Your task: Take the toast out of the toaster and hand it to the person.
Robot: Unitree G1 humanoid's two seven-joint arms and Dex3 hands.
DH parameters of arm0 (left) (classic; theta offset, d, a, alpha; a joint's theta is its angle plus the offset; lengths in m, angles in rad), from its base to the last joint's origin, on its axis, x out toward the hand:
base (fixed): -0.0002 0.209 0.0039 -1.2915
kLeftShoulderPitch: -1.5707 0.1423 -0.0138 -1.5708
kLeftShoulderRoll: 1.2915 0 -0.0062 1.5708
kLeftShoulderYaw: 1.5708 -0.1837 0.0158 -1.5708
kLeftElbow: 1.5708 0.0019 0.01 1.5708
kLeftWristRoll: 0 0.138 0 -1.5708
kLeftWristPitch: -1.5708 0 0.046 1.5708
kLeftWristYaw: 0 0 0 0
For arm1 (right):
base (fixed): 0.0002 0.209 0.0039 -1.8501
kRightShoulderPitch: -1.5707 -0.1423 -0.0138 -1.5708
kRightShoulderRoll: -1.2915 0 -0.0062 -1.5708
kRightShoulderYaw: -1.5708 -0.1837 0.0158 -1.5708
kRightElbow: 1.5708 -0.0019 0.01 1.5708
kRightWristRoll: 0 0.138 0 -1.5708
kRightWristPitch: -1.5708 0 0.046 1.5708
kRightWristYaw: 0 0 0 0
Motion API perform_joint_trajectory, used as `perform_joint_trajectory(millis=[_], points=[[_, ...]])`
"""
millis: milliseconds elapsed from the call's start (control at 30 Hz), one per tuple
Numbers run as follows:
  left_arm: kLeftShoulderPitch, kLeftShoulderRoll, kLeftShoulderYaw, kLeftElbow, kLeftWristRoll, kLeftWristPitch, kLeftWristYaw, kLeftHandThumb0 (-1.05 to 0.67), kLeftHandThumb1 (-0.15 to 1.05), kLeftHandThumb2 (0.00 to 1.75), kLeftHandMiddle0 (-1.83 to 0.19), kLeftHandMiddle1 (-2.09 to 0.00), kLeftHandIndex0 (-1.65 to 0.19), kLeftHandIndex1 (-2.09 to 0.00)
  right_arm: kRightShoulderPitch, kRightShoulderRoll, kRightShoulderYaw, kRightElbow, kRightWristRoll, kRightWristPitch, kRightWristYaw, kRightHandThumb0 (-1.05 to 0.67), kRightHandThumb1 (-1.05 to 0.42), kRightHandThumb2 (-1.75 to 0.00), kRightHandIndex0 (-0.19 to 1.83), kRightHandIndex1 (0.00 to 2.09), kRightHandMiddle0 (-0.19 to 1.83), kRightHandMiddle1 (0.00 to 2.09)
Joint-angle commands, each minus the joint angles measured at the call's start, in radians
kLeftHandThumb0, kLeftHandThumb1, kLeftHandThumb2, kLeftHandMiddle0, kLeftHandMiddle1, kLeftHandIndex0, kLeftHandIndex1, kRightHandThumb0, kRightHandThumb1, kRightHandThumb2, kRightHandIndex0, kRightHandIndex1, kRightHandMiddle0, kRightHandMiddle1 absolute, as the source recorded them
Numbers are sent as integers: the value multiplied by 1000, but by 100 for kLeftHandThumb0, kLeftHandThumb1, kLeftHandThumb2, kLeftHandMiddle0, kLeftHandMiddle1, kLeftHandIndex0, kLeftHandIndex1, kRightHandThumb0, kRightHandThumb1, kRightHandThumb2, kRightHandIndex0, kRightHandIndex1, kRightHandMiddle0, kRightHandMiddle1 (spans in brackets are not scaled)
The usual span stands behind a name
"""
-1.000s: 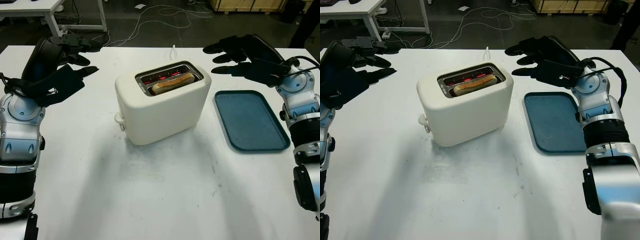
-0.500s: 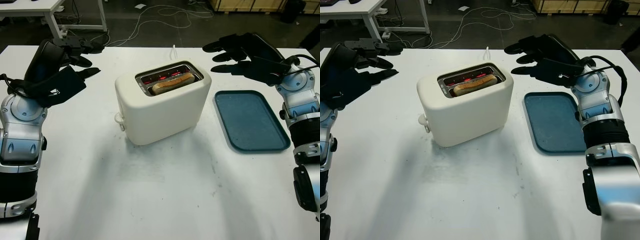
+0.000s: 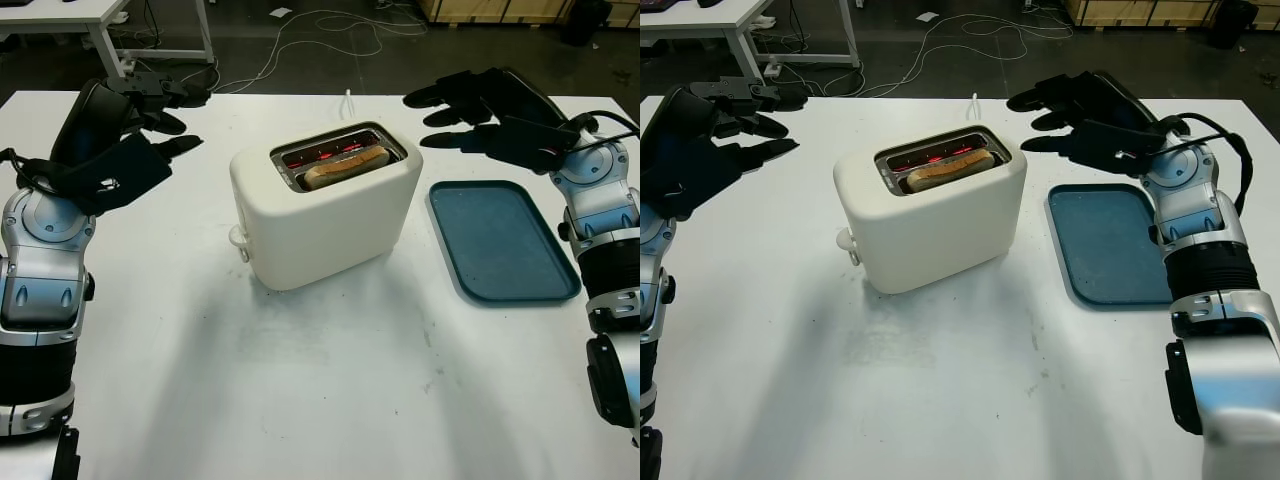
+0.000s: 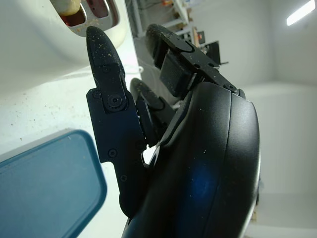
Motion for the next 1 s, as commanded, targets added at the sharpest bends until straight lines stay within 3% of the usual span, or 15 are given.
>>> perform_joint_trajectory(millis=[0,200,967], points=[[-7,2,1,-10,0,8,-6,-26,92,5,-55,-75,-76,-16,-1,-5,-3,15,6,-25,1,-55,-90,0,86,1,77,1],[-9,0,1,-8,2,-1,1,-26,91,4,-56,-77,-77,-17,-3,-4,-9,11,11,-8,3,-61,-91,0,84,0,76,0],[-5,3,-1,-4,1,-5,-3,-26,92,5,-55,-79,-77,-17,2,-4,-5,-8,7,-1,6,-54,-90,0,86,1,77,0]])
